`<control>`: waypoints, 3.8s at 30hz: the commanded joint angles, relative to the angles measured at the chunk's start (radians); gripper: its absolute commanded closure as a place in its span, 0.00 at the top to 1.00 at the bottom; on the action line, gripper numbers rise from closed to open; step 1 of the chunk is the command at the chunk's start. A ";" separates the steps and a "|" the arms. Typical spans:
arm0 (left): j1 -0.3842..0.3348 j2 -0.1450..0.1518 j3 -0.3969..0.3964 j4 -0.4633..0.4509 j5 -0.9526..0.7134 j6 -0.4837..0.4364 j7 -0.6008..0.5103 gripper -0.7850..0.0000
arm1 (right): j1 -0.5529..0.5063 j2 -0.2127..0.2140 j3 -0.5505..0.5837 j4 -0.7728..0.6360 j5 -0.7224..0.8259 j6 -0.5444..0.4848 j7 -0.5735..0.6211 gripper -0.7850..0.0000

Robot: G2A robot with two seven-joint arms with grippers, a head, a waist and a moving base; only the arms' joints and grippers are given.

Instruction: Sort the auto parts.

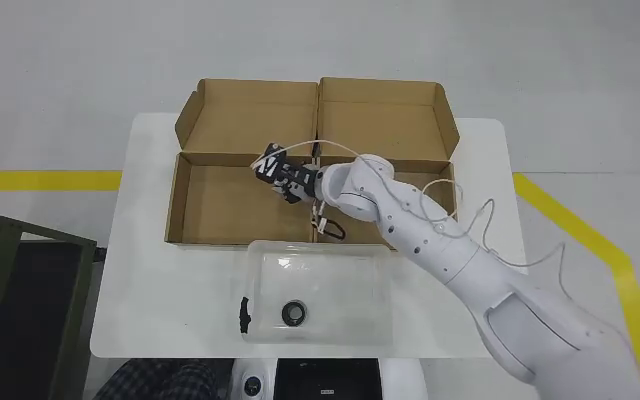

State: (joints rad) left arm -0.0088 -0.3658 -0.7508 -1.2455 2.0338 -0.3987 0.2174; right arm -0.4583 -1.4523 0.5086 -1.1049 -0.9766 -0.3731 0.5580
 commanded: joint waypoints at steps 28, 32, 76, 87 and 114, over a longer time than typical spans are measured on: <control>0.000 0.000 0.000 0.000 0.000 0.000 0.000 1.00 | 0.002 -0.075 0.009 0.072 -0.067 -0.005 0.029 0.47; 0.000 0.000 0.000 0.000 0.000 0.000 0.000 1.00 | -0.013 -0.063 0.038 -0.004 -0.097 -0.005 0.042 0.53; 0.000 0.000 0.000 0.000 0.000 0.000 0.000 1.00 | -0.743 0.189 0.418 -0.935 -0.320 -0.490 0.254 0.62; 0.000 0.000 0.000 0.000 0.000 0.000 0.000 1.00 | -0.828 0.224 0.463 -0.962 -0.322 -0.545 0.250 0.76; 0.000 0.000 0.000 0.000 0.000 0.000 0.000 1.00 | -0.776 0.235 0.345 -0.771 -0.363 -0.525 0.135 0.76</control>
State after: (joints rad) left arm -0.0088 -0.3658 -0.7508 -1.2455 2.0338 -0.3987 0.2174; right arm -1.2417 -1.2160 0.8604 -1.8851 -1.3367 -0.8994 0.6982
